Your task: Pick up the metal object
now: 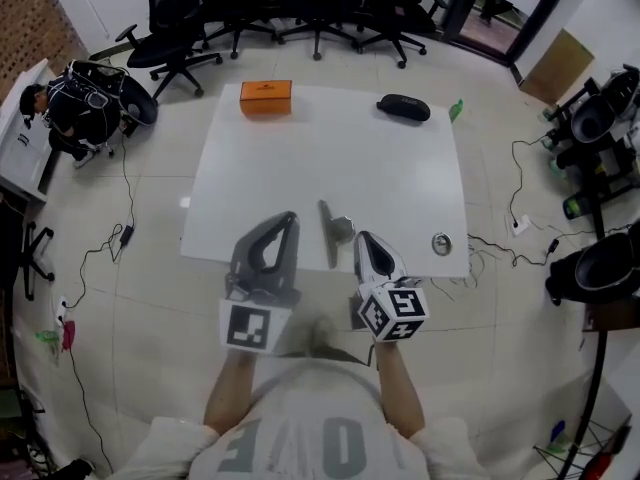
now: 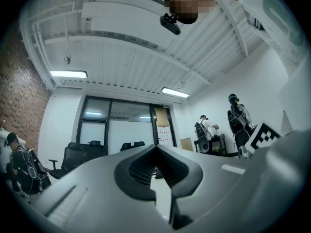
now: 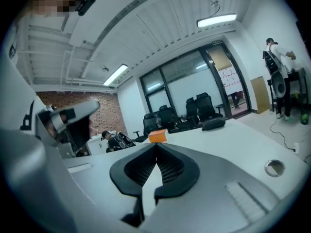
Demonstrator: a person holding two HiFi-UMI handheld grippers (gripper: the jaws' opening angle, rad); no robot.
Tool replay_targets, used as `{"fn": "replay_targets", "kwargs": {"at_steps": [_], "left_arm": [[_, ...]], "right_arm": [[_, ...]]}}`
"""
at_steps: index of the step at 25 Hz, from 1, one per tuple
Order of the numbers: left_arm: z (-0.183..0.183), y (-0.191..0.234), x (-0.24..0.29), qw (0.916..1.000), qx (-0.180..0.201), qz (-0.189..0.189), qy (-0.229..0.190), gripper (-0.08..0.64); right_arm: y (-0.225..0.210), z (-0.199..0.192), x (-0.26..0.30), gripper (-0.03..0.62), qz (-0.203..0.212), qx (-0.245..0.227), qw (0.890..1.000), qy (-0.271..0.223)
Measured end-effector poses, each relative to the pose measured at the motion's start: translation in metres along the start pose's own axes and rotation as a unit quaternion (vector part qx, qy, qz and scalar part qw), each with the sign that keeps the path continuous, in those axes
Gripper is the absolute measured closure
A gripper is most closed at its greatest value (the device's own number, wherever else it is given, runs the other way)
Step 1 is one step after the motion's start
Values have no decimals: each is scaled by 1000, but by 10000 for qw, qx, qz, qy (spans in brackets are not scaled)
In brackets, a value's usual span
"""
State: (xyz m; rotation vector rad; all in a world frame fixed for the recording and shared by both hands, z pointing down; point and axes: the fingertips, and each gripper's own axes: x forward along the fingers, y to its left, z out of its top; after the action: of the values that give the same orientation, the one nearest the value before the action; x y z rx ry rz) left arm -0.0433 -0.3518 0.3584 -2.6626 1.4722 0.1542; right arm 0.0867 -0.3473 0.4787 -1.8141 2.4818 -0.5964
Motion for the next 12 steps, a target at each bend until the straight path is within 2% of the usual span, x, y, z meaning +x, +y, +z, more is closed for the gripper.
{"fn": "replay_targets", "kwargs": {"at_steps": [3, 6, 12], "left_arm": [[-2, 2, 3, 10000, 11, 44, 23, 558], [-5, 1, 6, 10000, 34, 49, 41, 558], [-12, 1, 13, 9999, 71, 49, 133, 558]], "right_arm": [[-25, -29, 21, 572, -144, -81, 9990, 406], [-38, -55, 41, 482, -101, 58, 9967, 803], [-56, -105, 75, 415, -120, 229, 9865, 1620]]}}
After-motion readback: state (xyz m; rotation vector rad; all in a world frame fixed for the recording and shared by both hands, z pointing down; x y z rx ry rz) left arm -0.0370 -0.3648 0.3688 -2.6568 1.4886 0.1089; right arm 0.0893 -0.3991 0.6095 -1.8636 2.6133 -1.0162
